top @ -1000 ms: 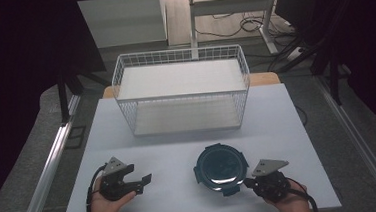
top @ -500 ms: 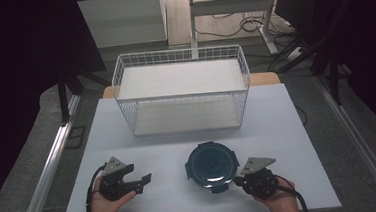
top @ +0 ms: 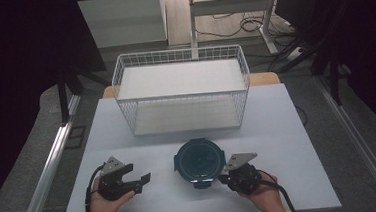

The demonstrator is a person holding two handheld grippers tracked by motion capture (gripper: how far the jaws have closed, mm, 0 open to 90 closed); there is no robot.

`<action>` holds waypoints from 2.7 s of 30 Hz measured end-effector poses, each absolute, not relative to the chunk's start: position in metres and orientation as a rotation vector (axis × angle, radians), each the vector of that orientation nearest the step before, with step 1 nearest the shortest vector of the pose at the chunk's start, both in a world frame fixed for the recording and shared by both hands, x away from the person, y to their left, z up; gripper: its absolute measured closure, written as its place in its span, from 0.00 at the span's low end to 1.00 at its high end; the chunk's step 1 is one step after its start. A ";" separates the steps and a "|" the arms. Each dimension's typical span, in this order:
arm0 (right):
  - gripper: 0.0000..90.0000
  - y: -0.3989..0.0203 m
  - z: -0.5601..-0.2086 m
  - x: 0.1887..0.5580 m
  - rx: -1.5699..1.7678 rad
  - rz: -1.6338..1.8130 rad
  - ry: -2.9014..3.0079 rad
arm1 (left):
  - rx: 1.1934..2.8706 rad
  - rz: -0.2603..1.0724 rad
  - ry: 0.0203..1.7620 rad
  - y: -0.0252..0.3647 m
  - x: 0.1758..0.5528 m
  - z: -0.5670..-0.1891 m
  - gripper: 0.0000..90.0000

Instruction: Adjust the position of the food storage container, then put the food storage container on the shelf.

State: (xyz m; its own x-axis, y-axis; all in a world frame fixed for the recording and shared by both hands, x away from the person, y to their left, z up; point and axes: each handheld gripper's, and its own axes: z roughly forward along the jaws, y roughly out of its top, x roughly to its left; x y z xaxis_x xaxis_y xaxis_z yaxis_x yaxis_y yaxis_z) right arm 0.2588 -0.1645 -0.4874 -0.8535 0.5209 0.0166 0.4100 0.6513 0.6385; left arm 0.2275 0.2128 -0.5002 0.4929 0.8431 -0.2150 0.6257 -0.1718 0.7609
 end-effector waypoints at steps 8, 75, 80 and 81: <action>1.00 -0.153 -0.491 0.271 0.771 0.980 2.682 | 1.858 0.288 1.211 0.214 0.227 -0.498 0.25; 0.29 -0.212 -0.475 0.277 1.139 1.344 2.333 | 1.803 0.170 1.187 0.205 0.222 -0.479 0.23; 0.27 -0.205 -0.471 0.276 1.135 1.367 2.352 | 1.798 0.155 1.189 0.200 0.223 -0.475 0.23; 0.27 -0.204 -0.469 0.276 1.132 1.374 2.350 | 1.798 0.155 1.189 0.200 0.223 -0.475 0.23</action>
State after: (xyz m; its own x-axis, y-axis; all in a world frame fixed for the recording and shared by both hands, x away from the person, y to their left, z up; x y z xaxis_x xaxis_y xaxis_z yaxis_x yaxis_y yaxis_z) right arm 0.2760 -0.2044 -0.4693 -0.6892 0.6961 0.2012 0.5167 0.2776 0.8099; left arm 0.2234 0.2003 -0.4751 0.5206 0.7725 -0.3637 0.6530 -0.0858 0.7525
